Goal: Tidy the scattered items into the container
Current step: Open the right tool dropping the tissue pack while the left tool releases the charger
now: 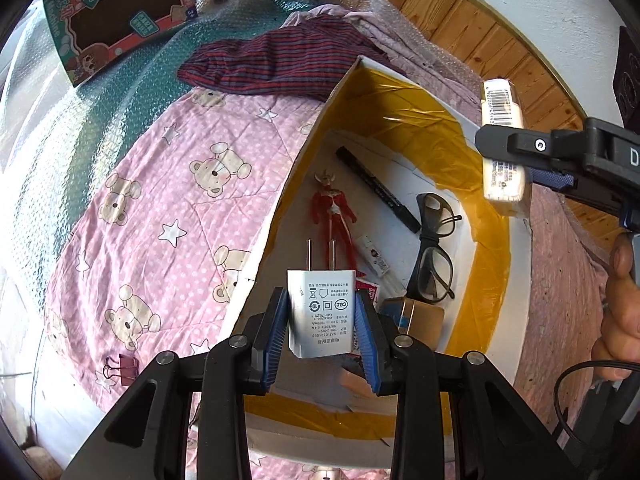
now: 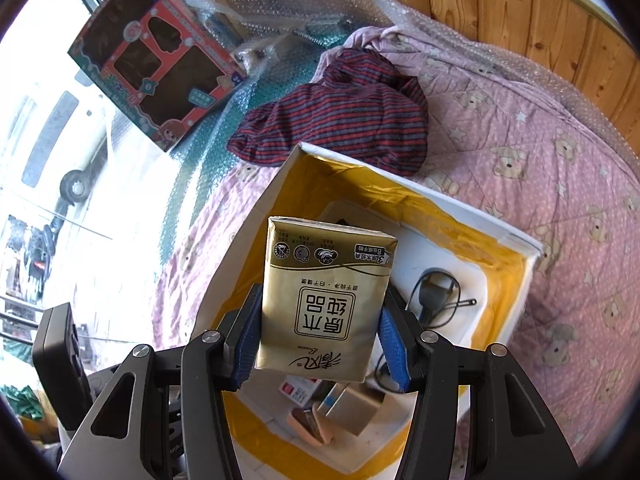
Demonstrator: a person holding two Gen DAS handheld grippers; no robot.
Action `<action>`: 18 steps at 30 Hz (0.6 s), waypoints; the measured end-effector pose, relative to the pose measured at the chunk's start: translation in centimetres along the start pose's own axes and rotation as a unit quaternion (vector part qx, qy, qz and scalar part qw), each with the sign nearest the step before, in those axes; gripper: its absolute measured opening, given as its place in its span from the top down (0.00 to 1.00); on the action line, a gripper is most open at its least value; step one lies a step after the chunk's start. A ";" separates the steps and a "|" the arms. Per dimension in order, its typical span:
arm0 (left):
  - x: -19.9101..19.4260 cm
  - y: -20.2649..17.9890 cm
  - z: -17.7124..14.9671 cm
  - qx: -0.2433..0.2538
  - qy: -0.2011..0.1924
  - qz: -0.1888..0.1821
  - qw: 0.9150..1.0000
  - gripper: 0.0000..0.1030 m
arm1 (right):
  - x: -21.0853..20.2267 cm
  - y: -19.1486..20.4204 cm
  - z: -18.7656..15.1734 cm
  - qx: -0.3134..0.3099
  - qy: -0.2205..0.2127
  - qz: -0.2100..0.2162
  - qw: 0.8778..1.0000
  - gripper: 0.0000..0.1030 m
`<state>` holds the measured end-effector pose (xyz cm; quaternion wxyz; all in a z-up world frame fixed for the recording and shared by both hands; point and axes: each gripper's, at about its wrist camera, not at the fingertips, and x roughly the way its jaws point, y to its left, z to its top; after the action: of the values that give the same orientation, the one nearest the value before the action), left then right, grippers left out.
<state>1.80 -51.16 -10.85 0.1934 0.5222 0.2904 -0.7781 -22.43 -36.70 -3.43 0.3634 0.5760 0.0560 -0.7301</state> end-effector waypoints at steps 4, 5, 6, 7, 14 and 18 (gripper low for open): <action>0.6 0.2 0.0 -0.005 0.006 0.005 1.000 0.66 | 1.4 -0.4 0.7 0.002 0.008 0.002 1.000 0.44; 0.7 0.3 0.0 -0.007 0.008 0.007 1.000 0.66 | 1.7 -0.6 0.7 0.002 0.009 0.004 1.000 0.44; 0.8 0.4 0.0 -0.010 0.010 0.008 1.000 0.66 | 2.0 -0.8 0.8 0.003 0.009 0.001 1.000 0.44; 0.9 0.5 0.0 -0.015 0.011 0.008 1.000 0.66 | 2.3 -1.0 0.8 0.005 0.009 -0.001 1.000 0.43; 0.9 0.6 -0.1 -0.026 0.013 0.002 1.000 0.64 | 3.0 -2.6 0.3 0.016 0.016 -0.001 1.000 0.43; 0.7 0.5 -0.1 -0.024 0.011 0.003 1.000 0.62 | 2.2 -3.0 0.3 0.025 0.010 0.003 1.000 0.43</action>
<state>1.93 -51.51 -11.63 0.2048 0.5265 0.3094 -0.7649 -24.64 -35.68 -6.25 0.3504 0.5926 0.0403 -0.7242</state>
